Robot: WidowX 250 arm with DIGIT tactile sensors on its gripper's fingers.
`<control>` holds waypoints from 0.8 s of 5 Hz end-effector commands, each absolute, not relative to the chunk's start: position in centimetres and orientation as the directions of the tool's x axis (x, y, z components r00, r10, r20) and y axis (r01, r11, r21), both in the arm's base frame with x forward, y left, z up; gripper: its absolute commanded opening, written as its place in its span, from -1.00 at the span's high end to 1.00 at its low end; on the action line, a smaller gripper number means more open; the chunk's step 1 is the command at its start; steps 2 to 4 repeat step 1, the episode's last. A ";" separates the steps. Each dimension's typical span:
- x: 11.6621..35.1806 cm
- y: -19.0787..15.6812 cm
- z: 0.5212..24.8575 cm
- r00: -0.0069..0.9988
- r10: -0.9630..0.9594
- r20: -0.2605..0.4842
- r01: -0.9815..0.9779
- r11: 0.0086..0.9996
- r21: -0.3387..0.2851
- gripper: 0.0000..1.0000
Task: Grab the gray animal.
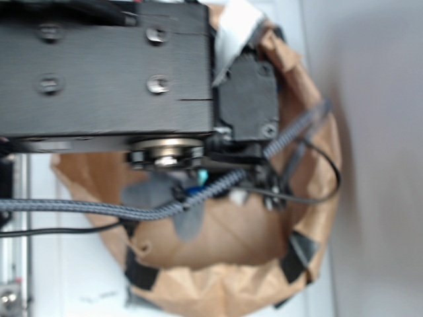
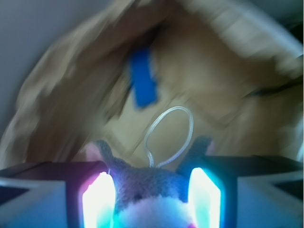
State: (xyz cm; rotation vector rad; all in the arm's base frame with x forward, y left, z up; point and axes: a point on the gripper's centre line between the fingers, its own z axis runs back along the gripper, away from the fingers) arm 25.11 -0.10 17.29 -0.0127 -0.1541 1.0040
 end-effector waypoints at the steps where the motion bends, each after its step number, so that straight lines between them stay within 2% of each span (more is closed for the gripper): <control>1: 25.8 -0.3 19.6 0.492 0.828 0.270 -0.822 0.543 -0.171 1.00; 4: 25.8 -0.3 19.6 0.492 0.828 0.270 -0.822 0.543 -0.171 1.00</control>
